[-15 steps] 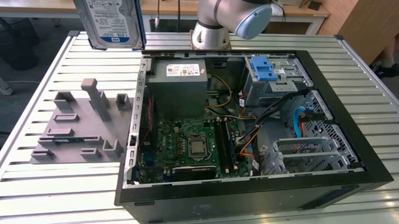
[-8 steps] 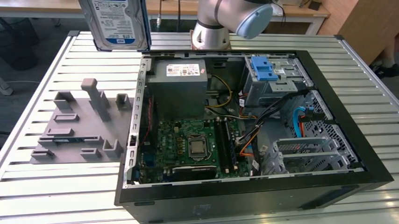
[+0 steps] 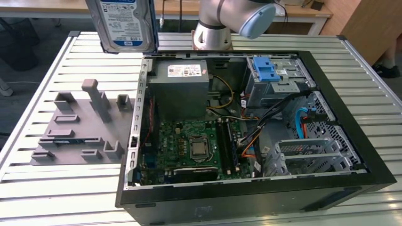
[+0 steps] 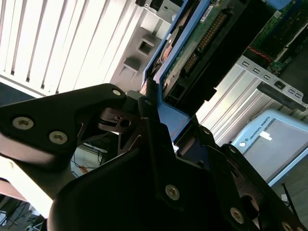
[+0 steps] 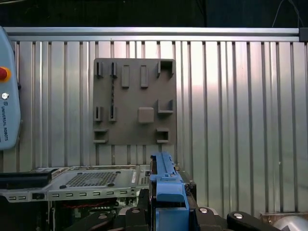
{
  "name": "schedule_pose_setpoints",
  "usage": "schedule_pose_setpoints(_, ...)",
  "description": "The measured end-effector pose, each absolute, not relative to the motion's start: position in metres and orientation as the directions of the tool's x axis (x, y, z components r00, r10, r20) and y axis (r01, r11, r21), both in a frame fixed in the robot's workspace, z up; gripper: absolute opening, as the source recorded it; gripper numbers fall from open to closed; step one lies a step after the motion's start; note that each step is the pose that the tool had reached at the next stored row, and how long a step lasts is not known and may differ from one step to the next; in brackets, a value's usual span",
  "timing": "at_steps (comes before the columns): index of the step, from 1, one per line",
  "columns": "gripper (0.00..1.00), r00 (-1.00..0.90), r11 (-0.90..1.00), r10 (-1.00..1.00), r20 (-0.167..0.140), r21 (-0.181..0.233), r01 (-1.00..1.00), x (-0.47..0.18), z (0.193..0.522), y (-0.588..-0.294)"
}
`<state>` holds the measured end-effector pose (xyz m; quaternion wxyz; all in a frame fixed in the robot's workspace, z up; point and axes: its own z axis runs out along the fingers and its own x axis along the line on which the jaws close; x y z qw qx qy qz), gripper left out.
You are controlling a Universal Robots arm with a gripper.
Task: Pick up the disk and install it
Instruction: 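Pick up the disk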
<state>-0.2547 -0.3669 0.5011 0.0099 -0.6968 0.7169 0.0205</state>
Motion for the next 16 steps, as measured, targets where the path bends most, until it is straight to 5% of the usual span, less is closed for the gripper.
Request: schedule_pose_setpoints(16,0.36,-0.029,0.028,-0.999,-0.043,0.016,-0.999,-0.228,0.501,-0.380)
